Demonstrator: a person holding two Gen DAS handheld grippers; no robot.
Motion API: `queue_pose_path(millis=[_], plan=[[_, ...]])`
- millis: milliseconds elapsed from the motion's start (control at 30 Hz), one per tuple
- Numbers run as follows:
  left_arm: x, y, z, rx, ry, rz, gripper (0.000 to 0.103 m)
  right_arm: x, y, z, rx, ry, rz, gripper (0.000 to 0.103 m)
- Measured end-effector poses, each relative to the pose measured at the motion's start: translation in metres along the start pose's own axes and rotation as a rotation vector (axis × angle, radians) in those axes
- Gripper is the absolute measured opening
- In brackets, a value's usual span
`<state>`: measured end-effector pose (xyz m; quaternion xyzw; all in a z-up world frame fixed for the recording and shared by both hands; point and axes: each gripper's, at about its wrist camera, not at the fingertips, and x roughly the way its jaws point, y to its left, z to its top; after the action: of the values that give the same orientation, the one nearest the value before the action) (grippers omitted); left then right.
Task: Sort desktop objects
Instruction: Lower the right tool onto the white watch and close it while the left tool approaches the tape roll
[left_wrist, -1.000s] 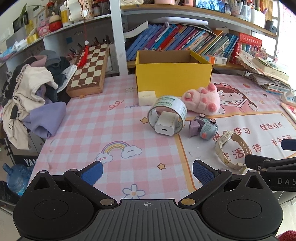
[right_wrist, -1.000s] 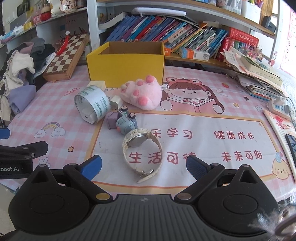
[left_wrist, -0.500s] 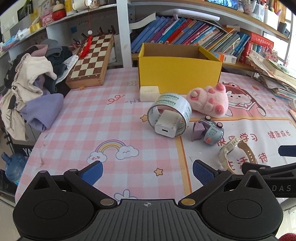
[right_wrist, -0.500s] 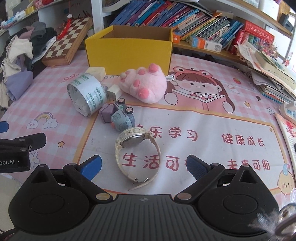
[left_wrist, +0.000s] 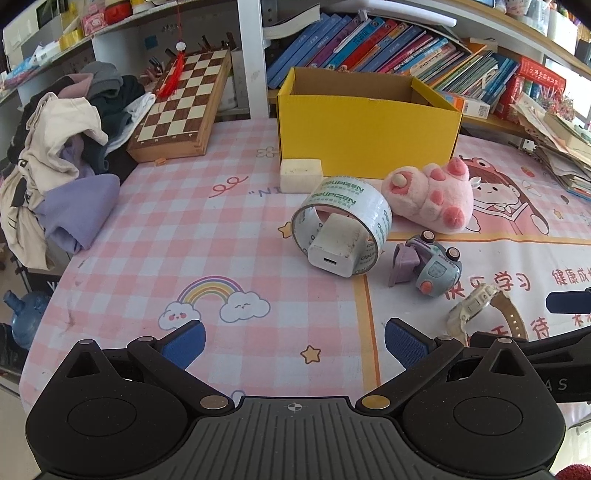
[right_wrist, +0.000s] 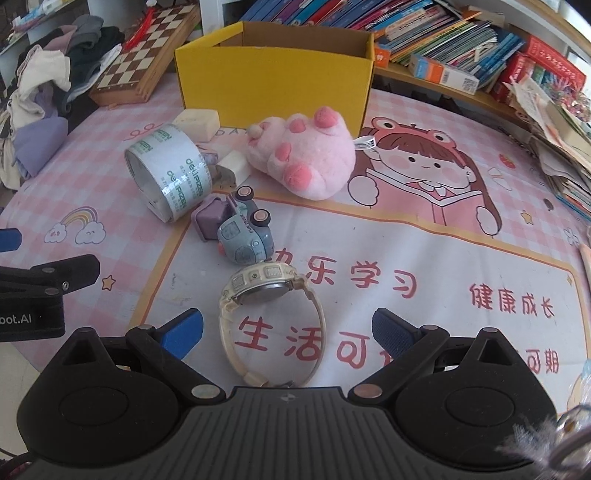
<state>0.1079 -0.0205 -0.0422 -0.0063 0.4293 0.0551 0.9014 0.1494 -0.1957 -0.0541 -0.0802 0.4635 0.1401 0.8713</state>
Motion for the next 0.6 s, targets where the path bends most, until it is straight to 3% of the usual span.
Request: queue_pose_path(millis=[200,267,600], plan=[[0.009,-0.007,0.007,0.006,0.009,0.005,0.103,0.012,-0.004,0.008,-0.022,0.021,0.017,0.098],[0.011,-0.009,0.009,0.009,0.013,0.008,0.103,0.016,-0.003,0.010,-0.037,0.031,0.029,0.091],[0.022,-0.011,0.019,-0.002,0.030,0.029,0.103,0.029,0.004,0.021,-0.121,0.061,0.100,0.081]])
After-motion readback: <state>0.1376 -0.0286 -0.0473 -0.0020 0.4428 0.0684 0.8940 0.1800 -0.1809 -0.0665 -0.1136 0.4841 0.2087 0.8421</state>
